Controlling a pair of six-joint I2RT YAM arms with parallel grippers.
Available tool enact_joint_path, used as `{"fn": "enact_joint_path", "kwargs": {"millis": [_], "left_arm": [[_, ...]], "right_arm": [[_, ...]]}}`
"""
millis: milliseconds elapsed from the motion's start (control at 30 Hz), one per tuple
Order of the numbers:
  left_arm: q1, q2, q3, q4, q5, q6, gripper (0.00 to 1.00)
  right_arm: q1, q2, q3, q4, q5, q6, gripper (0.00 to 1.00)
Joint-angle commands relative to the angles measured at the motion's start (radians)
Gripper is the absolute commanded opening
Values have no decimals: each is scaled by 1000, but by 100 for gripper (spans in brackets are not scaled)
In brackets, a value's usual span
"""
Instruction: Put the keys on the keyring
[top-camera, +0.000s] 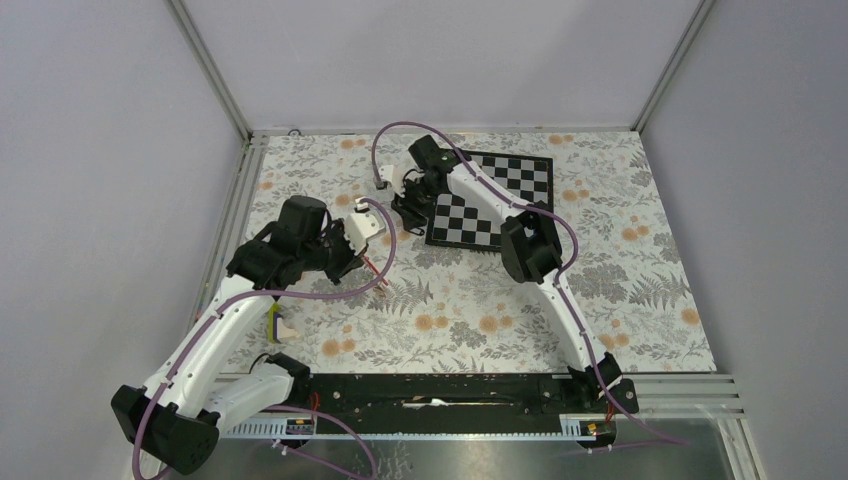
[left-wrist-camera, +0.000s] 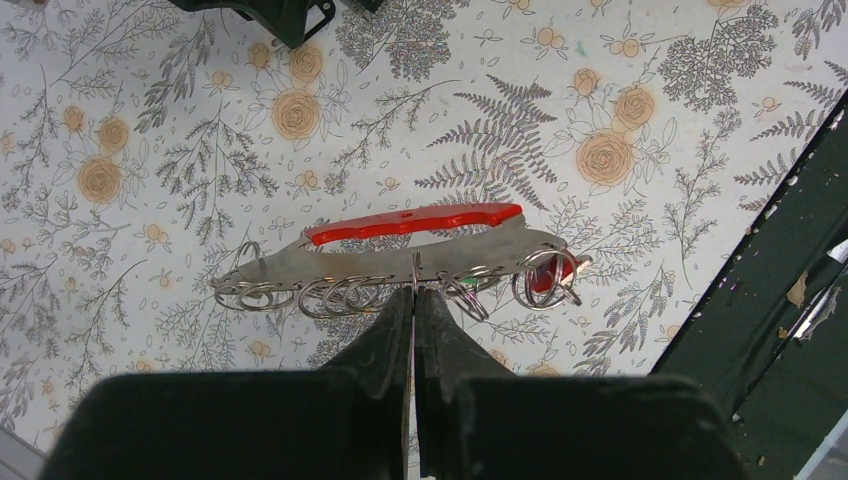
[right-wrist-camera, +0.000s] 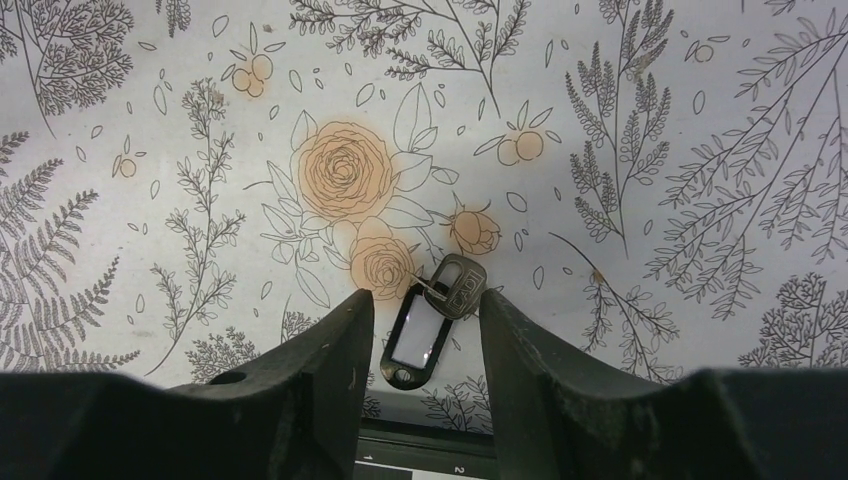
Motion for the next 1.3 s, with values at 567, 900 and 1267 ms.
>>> {"fn": "enact_joint_path", "kwargs": {"millis": [567, 900, 1267], "left_arm": [[5, -3, -2, 41, 36, 4, 0], [5, 21, 6, 41, 48, 3, 0], [5, 17, 1, 41, 43, 4, 0]], "right_arm": [[10, 39, 152, -85, -59, -180, 49], [25, 58, 129, -123, -28, -274, 50], [46, 75, 125, -135, 11, -315, 38]]}}
